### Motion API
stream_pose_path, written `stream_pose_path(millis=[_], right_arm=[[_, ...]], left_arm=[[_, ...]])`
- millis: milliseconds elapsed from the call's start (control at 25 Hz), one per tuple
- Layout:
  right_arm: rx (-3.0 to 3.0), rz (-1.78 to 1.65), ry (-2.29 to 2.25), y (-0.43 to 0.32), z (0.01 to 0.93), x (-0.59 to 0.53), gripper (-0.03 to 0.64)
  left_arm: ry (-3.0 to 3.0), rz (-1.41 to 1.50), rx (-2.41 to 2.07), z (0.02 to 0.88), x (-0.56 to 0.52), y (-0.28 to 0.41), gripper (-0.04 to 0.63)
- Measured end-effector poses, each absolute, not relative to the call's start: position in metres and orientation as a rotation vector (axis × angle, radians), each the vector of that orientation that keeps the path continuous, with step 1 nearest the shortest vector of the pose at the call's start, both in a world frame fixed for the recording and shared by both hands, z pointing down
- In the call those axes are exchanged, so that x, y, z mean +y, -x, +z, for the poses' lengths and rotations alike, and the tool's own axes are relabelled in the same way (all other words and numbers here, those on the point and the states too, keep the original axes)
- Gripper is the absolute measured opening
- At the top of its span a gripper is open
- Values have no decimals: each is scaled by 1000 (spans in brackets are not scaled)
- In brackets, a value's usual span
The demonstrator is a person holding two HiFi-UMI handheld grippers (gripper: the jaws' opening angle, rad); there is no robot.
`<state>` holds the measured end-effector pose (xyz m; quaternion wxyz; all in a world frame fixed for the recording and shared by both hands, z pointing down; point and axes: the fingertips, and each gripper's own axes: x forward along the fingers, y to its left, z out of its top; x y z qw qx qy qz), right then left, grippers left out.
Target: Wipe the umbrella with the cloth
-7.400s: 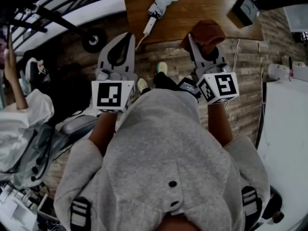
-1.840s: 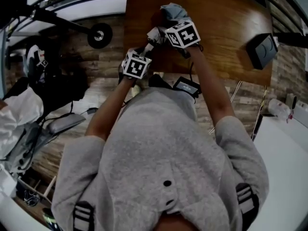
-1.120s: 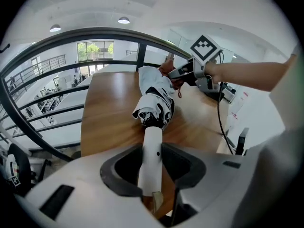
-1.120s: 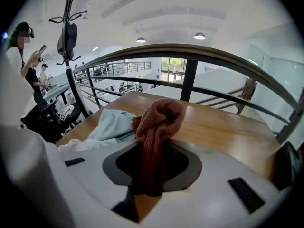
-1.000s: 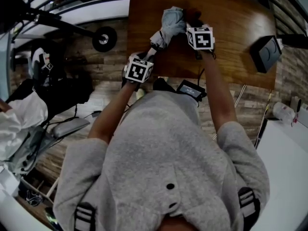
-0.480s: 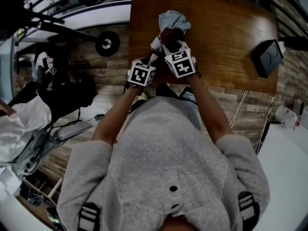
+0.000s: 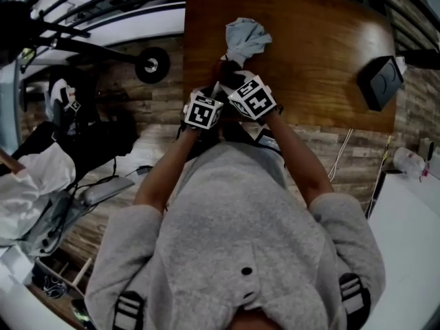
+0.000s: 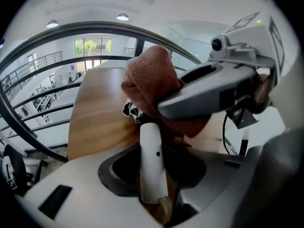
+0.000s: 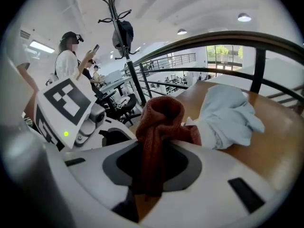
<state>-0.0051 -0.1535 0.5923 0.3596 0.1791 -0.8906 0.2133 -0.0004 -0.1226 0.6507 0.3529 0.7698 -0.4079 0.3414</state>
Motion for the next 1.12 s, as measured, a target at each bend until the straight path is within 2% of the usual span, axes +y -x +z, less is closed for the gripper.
stream_pose_path(millis=[720, 920, 1120], right_arm=[[-1959, 329, -1195, -133, 550, -355, 100], [-2001, 349, -1022, -90, 563, -349, 100], [-2003, 153, -868, -32, 565, -318, 98]], left_arm=[[-2014, 905, -953, 651, -124, 2, 152], [-2021, 908, -945, 649, -126, 3, 152], [-2021, 888, -928, 652, -127, 4, 152]])
